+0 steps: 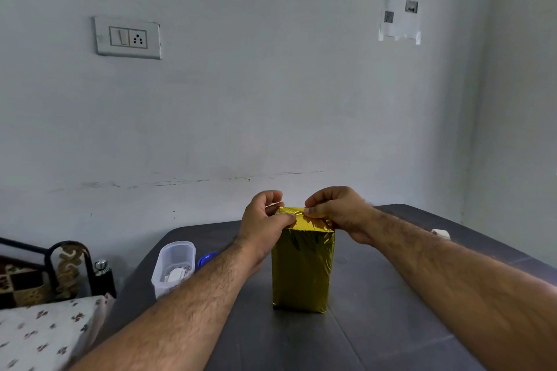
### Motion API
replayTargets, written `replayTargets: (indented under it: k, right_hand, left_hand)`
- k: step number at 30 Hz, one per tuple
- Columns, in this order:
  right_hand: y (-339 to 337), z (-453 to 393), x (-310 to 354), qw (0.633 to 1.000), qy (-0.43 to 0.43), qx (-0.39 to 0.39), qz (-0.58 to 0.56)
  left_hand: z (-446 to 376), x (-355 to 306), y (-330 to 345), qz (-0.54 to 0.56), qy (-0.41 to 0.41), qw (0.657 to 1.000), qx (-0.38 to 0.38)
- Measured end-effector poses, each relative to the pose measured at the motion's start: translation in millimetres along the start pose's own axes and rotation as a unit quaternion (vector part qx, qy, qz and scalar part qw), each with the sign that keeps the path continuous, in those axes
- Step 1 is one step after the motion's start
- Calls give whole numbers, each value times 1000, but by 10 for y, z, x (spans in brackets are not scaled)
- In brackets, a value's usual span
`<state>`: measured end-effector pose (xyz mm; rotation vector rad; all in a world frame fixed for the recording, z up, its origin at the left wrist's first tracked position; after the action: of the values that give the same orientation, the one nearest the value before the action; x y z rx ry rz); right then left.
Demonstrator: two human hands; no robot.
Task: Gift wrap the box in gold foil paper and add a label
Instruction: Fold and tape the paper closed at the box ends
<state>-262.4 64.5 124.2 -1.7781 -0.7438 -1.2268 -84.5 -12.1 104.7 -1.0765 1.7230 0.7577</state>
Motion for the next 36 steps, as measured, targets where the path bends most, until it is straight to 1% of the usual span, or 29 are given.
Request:
replayTargets:
  k: [3,6,8,11,14,15,18,19,24,25,29,34,36]
  right_hand:
    - [26,8,-17,1000,1,-14,-1]
    - [38,11,-39,999,0,-30,-16]
    - [57,24,-55,999,-2,-22,-31]
    - [65,35,-59,1000,-7,-17,-2]
    - [73,16,-73,1000,15,-24,-8]
    - [84,5,-86,999,25,-23,-15]
    - [107,-18,-124,998,43,-16,-33]
    - [108,-28,-137,998,44,-15,-35]
    - [110,-55,-171,998,50,-19,-45]
    - [118,-54,-171,997,51,-18,-46]
    - [168,-39,-167,997,56,-13,-55]
    - [96,-38,-198,994,65,-34,-76]
    - [110,-39,-206,994,69,-30,-84]
  left_hand:
    - [-60,27,25,3,-17,1000,4]
    - [-100,5,61,-8,-24,1000,-11]
    - [-120,-1,82,-18,-25,999,-17]
    - [-136,17,99,-17,-26,999,-15]
    - [-182,35,78,-22,-37,999,-11]
    - [-206,47,64,-12,-48,999,-8]
    - [-261,115,14,97,-109,989,0]
    - [-265,117,-6,114,-121,986,2]
    - [-272,201,-29,50,-148,988,7]
    - [-275,231,-24,48,-154,987,2]
    - [-292,260,-22,97,-179,979,-27]
    - [-283,255,78,82,-181,980,-23]
    - [-285,269,37,70,-175,981,-39]
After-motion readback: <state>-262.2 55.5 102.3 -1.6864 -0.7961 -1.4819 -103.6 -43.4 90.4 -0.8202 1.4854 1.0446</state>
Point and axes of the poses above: each hand's wrist, its own z-axis away from the middle knuckle, its own y-axis out of the palm, x = y × z, the point moved 10 cm from there along -z, towards the middle knuckle, and after that the axes turned 3 degrees about -x, right-handed, at the moved point
